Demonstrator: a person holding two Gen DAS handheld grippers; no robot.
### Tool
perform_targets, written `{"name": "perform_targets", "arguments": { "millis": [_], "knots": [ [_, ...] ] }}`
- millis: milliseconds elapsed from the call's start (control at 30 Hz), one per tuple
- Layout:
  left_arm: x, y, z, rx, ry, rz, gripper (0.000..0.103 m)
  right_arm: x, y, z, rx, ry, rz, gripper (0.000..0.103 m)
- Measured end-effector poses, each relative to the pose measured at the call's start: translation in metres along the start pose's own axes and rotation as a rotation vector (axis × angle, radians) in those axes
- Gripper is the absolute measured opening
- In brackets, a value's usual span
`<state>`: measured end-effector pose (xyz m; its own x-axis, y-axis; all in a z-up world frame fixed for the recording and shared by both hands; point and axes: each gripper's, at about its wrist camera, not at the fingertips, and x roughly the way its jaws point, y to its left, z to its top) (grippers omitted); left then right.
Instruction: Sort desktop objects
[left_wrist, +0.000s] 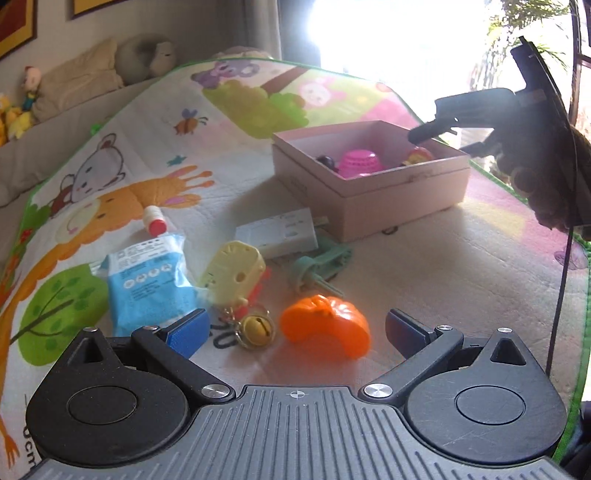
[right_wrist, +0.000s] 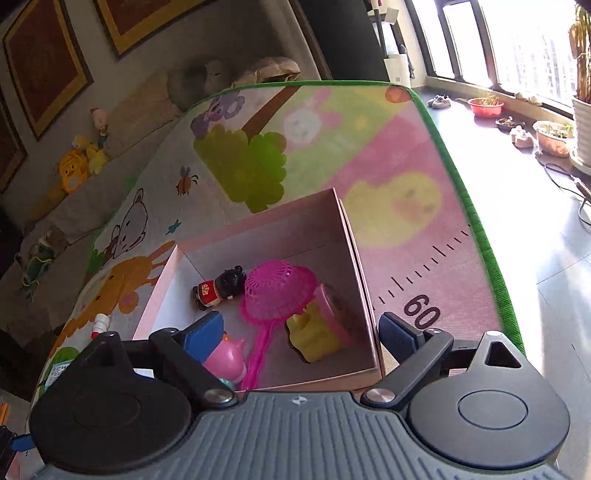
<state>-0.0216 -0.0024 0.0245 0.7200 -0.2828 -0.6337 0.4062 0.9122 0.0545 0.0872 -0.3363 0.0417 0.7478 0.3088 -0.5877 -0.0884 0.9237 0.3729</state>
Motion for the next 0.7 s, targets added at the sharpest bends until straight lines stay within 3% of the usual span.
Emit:
{"name": "perform_targets", "arguments": {
  "millis": [67, 233, 333, 433, 533, 700],
  "knots": [
    [0.004, -0.002, -0.002, -0.009, 0.013, -0.017, 0.103, 0.001, 0.009, 0.0, -0.01, 0.004, 0.043, 0.091],
    [0.018, -0.011, -0.002, -0.059, 0.04, -0.092, 0.103, -0.031, 0.052, -0.012, -0.224, -0.096, 0.005, 0.092],
    [0.023, -0.022, -0.001, -0.051, 0.039, -0.175, 0.103, -0.043, 0.07, -0.021, -0.289, -0.062, 0.069, 0.092],
    [0.02, -0.032, -0.002, -0.011, 0.026, -0.212, 0.103, -0.044, 0.091, -0.037, -0.353, 0.022, 0.147, 0.092],
    [0.013, -0.03, -0.007, 0.005, 0.024, -0.183, 0.103, -0.028, 0.115, -0.06, -0.405, 0.104, 0.183, 0.091],
    [0.002, -0.009, -0.016, -0.037, 0.042, -0.105, 0.103, 0.012, 0.145, -0.081, -0.381, 0.193, 0.225, 0.091]
  ]
}}
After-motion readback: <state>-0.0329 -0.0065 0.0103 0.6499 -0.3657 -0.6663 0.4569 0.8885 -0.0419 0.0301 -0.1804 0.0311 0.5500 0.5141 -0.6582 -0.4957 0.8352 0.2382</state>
